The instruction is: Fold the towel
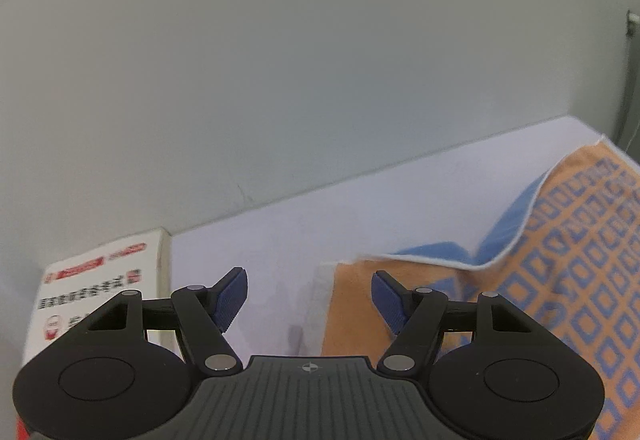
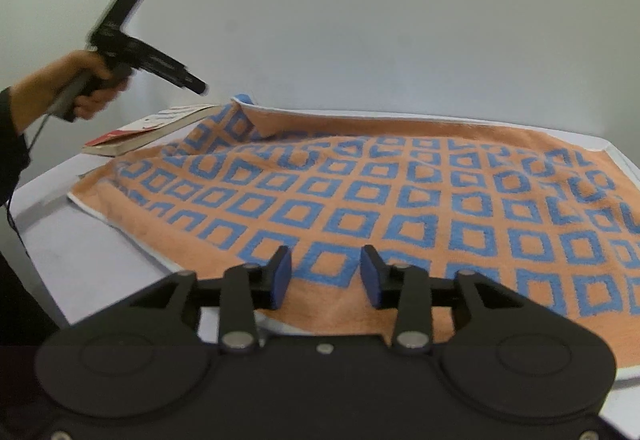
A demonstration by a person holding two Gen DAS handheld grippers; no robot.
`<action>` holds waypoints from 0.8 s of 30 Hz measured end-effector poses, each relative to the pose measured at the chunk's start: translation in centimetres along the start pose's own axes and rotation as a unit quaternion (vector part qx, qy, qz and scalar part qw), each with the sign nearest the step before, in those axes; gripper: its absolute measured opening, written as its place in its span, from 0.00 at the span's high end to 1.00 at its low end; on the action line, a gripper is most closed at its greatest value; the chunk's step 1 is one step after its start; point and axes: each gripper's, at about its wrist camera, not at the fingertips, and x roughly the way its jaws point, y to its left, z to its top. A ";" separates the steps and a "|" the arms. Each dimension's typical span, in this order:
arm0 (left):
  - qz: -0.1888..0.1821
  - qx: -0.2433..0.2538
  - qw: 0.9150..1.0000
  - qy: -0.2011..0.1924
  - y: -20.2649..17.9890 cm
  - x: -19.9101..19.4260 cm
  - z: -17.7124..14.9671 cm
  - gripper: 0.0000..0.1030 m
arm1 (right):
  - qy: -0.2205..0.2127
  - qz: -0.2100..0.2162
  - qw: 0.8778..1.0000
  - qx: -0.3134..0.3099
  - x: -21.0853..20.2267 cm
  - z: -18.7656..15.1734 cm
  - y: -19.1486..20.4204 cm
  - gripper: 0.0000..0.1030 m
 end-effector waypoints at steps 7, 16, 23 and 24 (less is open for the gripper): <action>-0.010 0.016 0.998 0.053 -0.9 4.7 0.3 0.36 | -0.009 0.010 1.000 0.004 0.0 -0.3 -0.1 0.56; -0.040 0.020 0.997 0.066 -1.8 6.6 1.2 0.27 | -0.016 0.024 0.999 0.035 -0.1 -0.2 -1.0 0.56; -0.083 -0.019 0.994 0.063 -0.3 6.4 1.0 0.45 | -0.022 0.038 0.997 0.063 0.0 -0.3 -1.9 0.56; -0.086 -0.019 0.994 0.061 -0.3 6.2 1.0 0.49 | -0.023 0.038 0.997 0.065 0.0 -0.3 -2.0 0.56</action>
